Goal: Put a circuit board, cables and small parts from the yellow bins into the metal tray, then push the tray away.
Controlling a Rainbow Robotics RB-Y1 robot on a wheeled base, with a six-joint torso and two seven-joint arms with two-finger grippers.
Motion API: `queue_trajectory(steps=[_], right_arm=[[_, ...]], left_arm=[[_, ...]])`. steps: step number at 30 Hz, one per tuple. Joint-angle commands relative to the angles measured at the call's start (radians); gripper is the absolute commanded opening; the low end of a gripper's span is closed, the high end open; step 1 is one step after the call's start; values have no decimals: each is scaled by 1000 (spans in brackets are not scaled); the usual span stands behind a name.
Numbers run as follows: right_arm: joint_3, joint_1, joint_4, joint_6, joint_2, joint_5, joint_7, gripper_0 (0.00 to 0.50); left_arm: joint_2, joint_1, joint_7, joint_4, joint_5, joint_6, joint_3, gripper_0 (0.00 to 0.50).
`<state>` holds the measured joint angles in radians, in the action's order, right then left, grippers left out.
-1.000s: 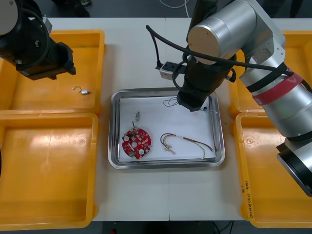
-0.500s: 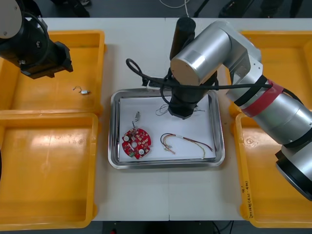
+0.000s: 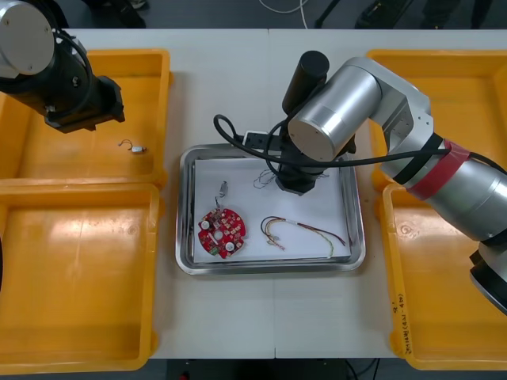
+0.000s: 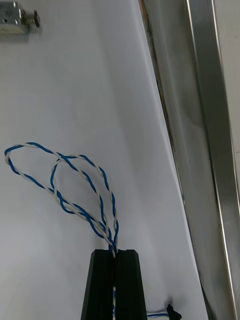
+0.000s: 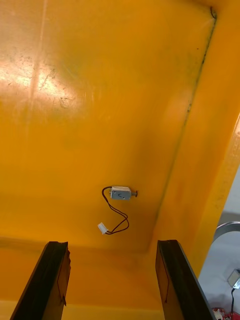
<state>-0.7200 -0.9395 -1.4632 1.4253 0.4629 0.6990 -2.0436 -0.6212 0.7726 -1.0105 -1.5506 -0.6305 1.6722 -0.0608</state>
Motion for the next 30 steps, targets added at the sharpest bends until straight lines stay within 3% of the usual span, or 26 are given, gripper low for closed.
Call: queue_trajectory(steps=[1, 9, 10, 12, 13, 14, 15, 16, 19, 30], right_arm=[[-19, 19, -13, -22, 43, 5, -37, 0], [-22, 25, -13, -20, 43, 2, -37, 0], [-22, 27, -13, -19, 43, 0, -37, 19], [-24, 27, -13, -19, 43, -1, -35, 138], [-24, 27, -13, -19, 43, -3, -33, 250], [-22, 28, -13, -17, 43, -4, -32, 294], [-24, 28, -13, -19, 43, -4, -32, 304], [-22, 27, -13, -17, 43, -6, -30, 417], [-22, 27, -13, -13, 43, -10, -27, 499], [-22, 27, -13, -8, 43, -18, -24, 500]], left_arm=[[-32, 51, -108, 17, 8, -35, -25, 500], [-26, 51, -122, 50, 8, -68, -44, 500], [-28, 51, -122, 58, 8, -78, -54, 500], [-28, 51, -122, 67, 8, -97, -65, 500], [-26, 51, -122, 78, 8, -106, -70, 500], [-25, 51, -123, 84, 6, -114, -76, 500], [-25, 51, -122, 84, 6, -117, -76, 500], [-20, 51, -125, 92, 8, -126, -82, 500], [-17, 51, -125, 96, 6, -131, -90, 500], [-6, 51, -131, 139, -11, -175, -125, 500]])
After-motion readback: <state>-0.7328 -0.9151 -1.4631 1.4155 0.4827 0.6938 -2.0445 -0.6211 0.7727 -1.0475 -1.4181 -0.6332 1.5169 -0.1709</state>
